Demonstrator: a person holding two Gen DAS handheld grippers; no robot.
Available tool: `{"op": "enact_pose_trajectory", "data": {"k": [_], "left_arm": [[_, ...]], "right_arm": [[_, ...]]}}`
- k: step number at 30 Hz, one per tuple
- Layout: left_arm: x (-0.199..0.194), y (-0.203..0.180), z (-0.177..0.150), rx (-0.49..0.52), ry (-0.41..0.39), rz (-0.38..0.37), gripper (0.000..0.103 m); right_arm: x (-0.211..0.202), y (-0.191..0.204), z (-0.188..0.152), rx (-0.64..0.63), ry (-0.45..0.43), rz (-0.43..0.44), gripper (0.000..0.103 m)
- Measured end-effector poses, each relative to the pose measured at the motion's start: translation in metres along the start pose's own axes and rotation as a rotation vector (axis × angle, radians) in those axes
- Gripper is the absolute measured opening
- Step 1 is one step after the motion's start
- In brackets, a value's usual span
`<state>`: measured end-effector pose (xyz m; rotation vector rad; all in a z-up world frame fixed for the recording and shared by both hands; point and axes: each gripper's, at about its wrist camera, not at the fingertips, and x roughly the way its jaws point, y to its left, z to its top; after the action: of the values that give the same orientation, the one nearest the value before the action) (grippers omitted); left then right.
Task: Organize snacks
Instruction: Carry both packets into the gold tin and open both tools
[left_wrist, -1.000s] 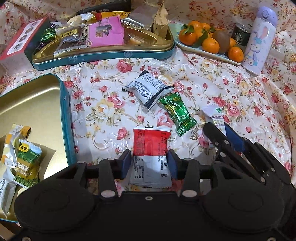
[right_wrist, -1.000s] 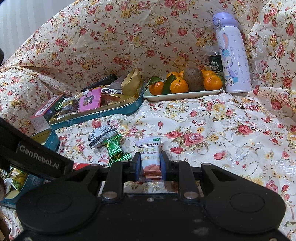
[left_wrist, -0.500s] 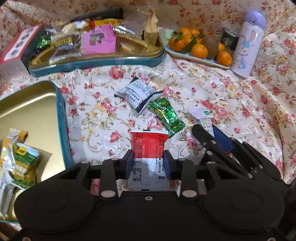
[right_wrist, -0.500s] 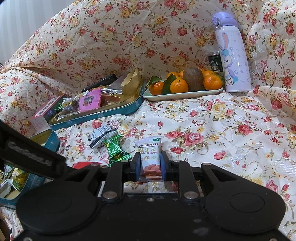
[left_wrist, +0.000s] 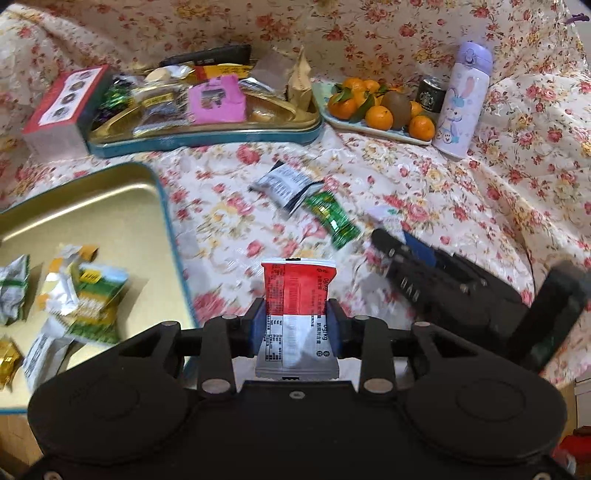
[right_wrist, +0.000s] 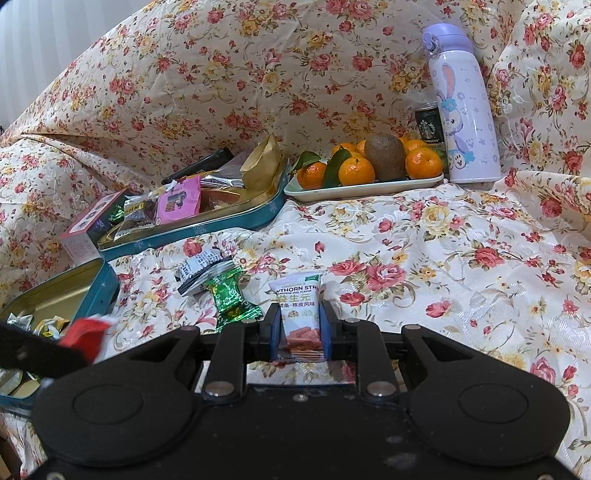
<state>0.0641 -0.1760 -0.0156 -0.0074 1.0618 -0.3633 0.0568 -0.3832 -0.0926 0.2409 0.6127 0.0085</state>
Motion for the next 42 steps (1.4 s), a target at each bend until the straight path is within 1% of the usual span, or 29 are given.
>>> {"op": "enact_pose_trajectory", "data": {"k": [7,13,18,26,30,33,38,42], "left_arm": [[-0.03,0.029,-0.021,-0.035,-0.037,0.007,0.042],[-0.057,0.057,-0.031,-0.065,-0.09,0.032,0.042],[-0.073,0.084,-0.037,-0.1,-0.118,0.061,0.042],[-0.082,0.125,-0.043,-0.153,-0.148,0.097,0.042],[-0.082,0.137,-0.043,-0.159,-0.171,0.123,0.042],[-0.082,0.144,-0.042,-0.174,-0.183,0.124,0.042],[-0.083,0.154,-0.043,-0.183,-0.202,0.131,0.042],[-0.084,0.164,-0.044,-0.207,-0.194,0.129,0.042]], "right_arm": [[0.0,0.001,0.0,-0.006,0.002,-0.008,0.022],[0.001,0.003,0.0,-0.018,0.002,-0.022,0.021],[0.001,0.007,0.0,-0.05,0.007,-0.043,0.021],[0.002,0.018,-0.001,-0.122,0.015,-0.091,0.021],[0.004,0.025,-0.002,-0.167,0.021,-0.119,0.021],[0.004,0.029,-0.002,-0.184,0.024,-0.143,0.021],[-0.003,0.04,-0.003,-0.145,0.037,-0.217,0.021],[-0.021,0.055,-0.007,-0.072,0.021,-0.223,0.021]]}}
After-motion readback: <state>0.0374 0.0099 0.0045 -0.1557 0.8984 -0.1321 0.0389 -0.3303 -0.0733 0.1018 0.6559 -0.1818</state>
